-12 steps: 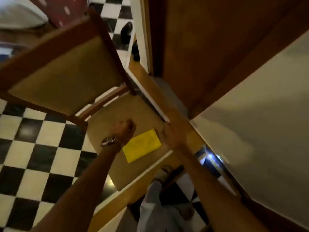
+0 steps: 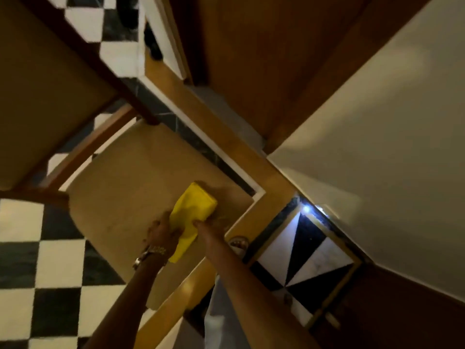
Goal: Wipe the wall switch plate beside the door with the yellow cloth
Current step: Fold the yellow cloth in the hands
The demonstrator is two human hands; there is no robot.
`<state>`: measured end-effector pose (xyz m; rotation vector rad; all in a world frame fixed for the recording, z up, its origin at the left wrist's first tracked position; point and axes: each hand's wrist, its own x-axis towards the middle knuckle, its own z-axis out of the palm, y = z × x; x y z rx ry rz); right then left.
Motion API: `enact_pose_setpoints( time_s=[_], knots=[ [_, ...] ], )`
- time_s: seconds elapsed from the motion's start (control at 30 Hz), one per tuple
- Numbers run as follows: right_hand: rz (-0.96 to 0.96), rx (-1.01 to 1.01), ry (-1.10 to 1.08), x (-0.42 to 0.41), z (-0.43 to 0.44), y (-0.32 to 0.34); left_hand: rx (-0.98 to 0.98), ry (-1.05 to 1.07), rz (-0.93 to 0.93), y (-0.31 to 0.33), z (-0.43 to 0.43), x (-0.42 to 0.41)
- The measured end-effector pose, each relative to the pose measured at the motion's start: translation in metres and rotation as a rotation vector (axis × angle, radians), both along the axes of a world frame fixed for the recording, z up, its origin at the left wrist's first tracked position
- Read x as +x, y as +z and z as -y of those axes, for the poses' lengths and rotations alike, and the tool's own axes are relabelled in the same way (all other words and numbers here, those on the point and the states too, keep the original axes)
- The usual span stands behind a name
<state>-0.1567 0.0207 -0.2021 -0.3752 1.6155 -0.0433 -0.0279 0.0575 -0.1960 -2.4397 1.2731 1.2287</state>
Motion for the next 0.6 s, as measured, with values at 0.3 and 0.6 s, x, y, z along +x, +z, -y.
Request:
enact_pose_setpoints(
  time_s=[0.3, 0.6],
  knots=[
    [-0.059, -0.372, -0.401, -0.173, 0.044, 0.154, 0.083, -0.03, -0.698, 0.147, 0.08, -0.15],
    [-0.834, -0.948, -0.988, -0.387, -0.049, 0.388, -0.759, -0.914, -0.747, 0.417, 0.134, -0.4]
  ],
)
